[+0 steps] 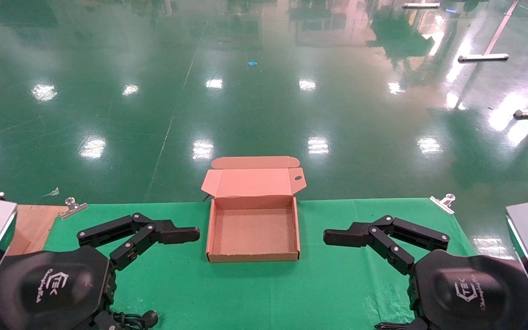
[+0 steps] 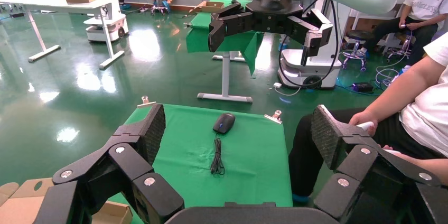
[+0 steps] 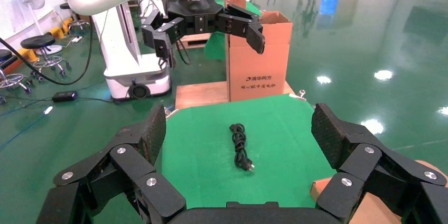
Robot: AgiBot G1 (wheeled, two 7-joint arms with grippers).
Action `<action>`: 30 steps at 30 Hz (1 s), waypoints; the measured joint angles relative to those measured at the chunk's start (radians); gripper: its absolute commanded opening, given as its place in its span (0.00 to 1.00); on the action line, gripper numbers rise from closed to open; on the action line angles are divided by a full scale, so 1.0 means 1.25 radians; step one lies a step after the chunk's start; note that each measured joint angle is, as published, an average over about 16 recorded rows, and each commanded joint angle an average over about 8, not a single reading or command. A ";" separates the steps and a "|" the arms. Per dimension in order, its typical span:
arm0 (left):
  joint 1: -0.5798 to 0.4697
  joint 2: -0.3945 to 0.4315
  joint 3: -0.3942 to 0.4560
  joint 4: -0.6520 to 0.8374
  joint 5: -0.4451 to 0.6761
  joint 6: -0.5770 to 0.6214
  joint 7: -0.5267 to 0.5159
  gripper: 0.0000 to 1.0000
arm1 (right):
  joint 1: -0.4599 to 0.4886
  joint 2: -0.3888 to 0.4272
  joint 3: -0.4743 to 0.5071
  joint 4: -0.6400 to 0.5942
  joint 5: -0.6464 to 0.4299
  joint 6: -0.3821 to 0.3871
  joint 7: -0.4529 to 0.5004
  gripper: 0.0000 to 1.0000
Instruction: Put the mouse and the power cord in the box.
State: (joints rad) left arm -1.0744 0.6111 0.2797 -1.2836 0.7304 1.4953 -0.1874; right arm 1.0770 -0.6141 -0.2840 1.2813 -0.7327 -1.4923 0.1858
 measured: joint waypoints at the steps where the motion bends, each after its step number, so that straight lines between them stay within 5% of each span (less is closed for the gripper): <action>1: 0.000 0.000 0.000 0.000 0.000 0.000 0.000 1.00 | 0.000 0.000 0.000 0.000 0.000 0.000 0.000 1.00; 30: 0.000 0.000 0.000 0.000 0.000 0.000 0.000 1.00 | 0.000 0.000 0.000 0.000 0.000 0.000 0.000 1.00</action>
State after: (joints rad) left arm -1.0747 0.6114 0.2800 -1.2831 0.7306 1.4951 -0.1872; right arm 1.0768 -0.6139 -0.2838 1.2815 -0.7326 -1.4925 0.1859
